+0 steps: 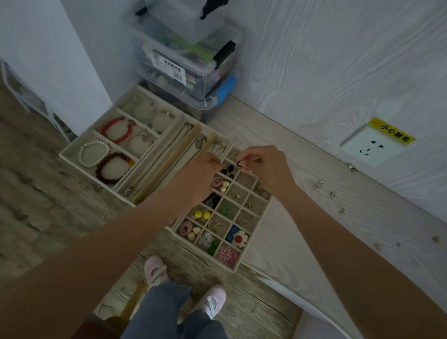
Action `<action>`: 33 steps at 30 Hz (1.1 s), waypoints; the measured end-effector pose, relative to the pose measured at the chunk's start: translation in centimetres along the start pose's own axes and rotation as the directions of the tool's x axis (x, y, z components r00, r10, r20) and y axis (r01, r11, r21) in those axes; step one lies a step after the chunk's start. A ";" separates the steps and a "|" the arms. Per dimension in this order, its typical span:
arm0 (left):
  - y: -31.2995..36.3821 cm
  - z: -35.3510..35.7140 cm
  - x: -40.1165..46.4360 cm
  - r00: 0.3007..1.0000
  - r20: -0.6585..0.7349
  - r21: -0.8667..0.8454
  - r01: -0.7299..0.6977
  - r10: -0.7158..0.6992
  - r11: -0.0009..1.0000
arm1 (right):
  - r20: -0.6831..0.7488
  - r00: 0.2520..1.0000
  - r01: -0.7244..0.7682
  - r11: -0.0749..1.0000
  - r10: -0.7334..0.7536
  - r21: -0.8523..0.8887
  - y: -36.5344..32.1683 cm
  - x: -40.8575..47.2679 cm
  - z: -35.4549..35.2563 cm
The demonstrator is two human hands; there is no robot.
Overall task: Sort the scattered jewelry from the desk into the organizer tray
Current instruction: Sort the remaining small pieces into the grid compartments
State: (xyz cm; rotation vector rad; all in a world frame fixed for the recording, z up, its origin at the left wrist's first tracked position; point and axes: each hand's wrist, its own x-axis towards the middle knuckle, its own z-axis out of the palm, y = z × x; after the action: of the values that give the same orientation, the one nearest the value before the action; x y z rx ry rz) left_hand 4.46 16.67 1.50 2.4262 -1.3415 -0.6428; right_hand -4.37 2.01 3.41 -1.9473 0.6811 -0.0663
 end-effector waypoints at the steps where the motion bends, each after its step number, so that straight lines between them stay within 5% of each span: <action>1: 0.0 -0.1 0.1 1.000 -0.015 -0.002 -0.001 0.001 1.000 | 0.001 1.000 0.016 0.993 -0.016 -0.116 -0.2 0.2 0.0; 5: 0.2 -0.3 1.3 0.994 -0.104 -0.020 0.027 -0.029 0.999 | 0.068 0.993 0.118 0.869 -0.097 -0.481 -0.3 1.1 0.6; 10: 0.4 0.1 3.0 0.987 -0.144 0.002 0.076 -0.075 0.997 | 0.190 0.978 0.199 0.665 -0.088 -0.720 -1.0 1.4 1.2; 20: 0.2 -0.1 3.8 0.987 -0.135 0.005 0.089 -0.088 0.996 | 0.242 0.970 0.223 0.556 -0.040 -0.801 -1.1 2.8 2.1; 33: 1.9 0.1 4.6 0.966 -0.168 0.176 0.223 -0.194 0.959 | 0.141 0.989 0.137 0.523 -0.032 -0.841 -1.2 2.8 2.4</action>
State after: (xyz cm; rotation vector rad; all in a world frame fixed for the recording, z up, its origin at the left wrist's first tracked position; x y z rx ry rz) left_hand 5.18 11.76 1.22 2.7378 -1.1455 -0.3829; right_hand -0.68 2.99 2.54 -2.9226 0.5821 0.3991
